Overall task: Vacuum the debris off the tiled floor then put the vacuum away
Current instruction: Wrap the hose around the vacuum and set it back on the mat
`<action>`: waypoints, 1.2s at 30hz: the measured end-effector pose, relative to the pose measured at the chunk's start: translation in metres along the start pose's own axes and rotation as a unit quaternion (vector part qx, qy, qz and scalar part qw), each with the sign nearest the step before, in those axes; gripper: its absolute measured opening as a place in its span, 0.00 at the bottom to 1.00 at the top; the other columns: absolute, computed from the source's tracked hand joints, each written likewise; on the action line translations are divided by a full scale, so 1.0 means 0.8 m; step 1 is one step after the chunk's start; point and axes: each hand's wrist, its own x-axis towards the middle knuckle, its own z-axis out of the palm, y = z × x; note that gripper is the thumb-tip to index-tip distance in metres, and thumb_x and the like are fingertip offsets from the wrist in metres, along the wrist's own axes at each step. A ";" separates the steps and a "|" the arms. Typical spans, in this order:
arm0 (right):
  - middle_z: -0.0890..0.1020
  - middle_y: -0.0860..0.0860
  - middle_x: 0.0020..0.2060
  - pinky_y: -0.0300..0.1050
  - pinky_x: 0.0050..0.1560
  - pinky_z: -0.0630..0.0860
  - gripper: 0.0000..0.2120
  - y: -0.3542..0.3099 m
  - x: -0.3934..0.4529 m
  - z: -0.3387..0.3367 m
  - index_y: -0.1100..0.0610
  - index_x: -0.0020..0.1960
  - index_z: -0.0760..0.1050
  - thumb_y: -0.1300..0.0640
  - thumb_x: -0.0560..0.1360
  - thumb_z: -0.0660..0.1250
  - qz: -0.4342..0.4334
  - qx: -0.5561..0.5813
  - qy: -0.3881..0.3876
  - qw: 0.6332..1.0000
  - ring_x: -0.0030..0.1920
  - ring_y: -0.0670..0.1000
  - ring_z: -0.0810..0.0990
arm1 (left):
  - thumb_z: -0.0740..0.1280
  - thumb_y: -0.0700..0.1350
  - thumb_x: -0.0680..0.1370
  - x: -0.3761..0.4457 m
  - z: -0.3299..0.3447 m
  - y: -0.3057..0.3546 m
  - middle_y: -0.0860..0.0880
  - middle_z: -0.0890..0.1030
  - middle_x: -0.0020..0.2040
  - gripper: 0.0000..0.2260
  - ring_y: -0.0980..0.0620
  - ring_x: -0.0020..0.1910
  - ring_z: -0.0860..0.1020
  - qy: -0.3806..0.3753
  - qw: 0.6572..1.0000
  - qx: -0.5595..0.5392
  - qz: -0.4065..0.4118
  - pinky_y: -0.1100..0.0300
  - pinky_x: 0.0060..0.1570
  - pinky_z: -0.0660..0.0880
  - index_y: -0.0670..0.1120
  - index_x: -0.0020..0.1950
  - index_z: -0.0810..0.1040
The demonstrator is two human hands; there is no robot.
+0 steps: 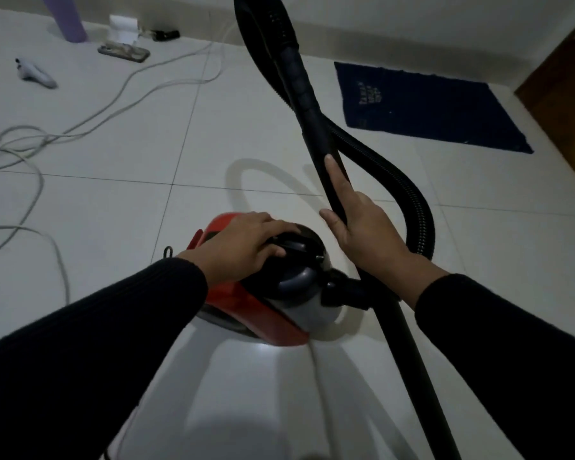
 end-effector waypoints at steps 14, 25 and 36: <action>0.69 0.53 0.42 0.44 0.41 0.68 0.36 -0.030 -0.016 -0.272 0.34 0.71 0.32 0.47 0.81 0.58 0.016 0.058 -0.140 0.988 0.38 0.55 0.74 | 0.51 0.60 0.73 0.022 -0.164 0.225 0.47 0.77 0.49 0.26 0.49 0.50 0.74 -0.050 0.986 -0.115 -0.109 0.52 0.54 0.72 0.61 0.71 0.65; 0.70 0.52 0.44 0.43 0.41 0.71 0.36 0.013 0.131 -0.457 0.28 0.69 0.32 0.46 0.81 0.59 -0.044 0.024 -0.113 0.992 0.38 0.53 0.74 | 0.51 0.60 0.73 0.198 -0.305 0.277 0.54 0.71 0.45 0.25 0.54 0.47 0.71 0.034 0.991 -0.105 -0.079 0.59 0.51 0.70 0.59 0.70 0.67; 0.67 0.53 0.44 0.44 0.38 0.71 0.36 0.135 0.376 -0.536 0.39 0.72 0.33 0.48 0.81 0.60 -0.085 0.000 -0.088 0.992 0.36 0.53 0.72 | 0.66 0.45 0.75 0.468 -0.350 0.221 0.48 0.81 0.57 0.21 0.48 0.55 0.77 0.088 0.990 -0.080 -0.075 0.58 0.58 0.69 0.54 0.68 0.72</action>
